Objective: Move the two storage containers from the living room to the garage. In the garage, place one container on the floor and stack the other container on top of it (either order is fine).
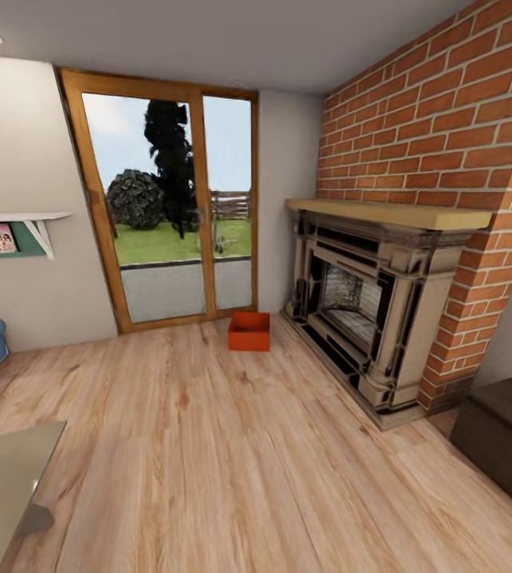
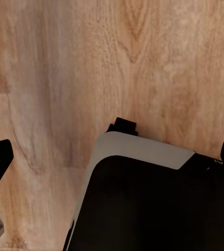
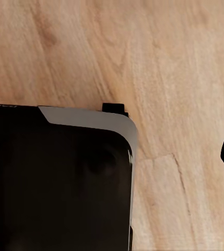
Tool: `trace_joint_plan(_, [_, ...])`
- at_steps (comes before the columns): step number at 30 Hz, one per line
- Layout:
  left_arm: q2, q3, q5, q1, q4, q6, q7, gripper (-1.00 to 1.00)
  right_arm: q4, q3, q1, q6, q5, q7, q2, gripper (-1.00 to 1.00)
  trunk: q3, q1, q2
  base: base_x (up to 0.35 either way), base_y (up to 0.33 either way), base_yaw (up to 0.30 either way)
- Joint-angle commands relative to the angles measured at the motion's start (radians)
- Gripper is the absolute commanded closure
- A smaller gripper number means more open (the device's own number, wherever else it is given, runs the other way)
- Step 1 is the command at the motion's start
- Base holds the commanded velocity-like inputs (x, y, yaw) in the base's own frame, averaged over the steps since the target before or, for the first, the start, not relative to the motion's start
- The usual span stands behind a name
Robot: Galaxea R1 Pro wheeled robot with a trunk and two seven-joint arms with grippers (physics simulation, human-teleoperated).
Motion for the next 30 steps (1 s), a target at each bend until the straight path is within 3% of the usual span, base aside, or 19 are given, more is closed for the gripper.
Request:
trace_joint_plan(1, [0.000,0.004,0.004,-0.001,0.001,-0.004,0.001,-1.00,0.003,0.007,-0.001,-0.006,-0.011,0.005,0.000,-1.00,-0.001,0.001,-0.001,0.298,0.225,0.000])
trace_joint_plan(30, [0.001,0.004,0.005,-0.001,0.001,-0.002,0.001,-1.00,0.003,0.010,-0.001,-0.007,-0.008,0.005,-0.003,-1.00,-0.001,0.001,-0.001,0.302,0.193,0.000])
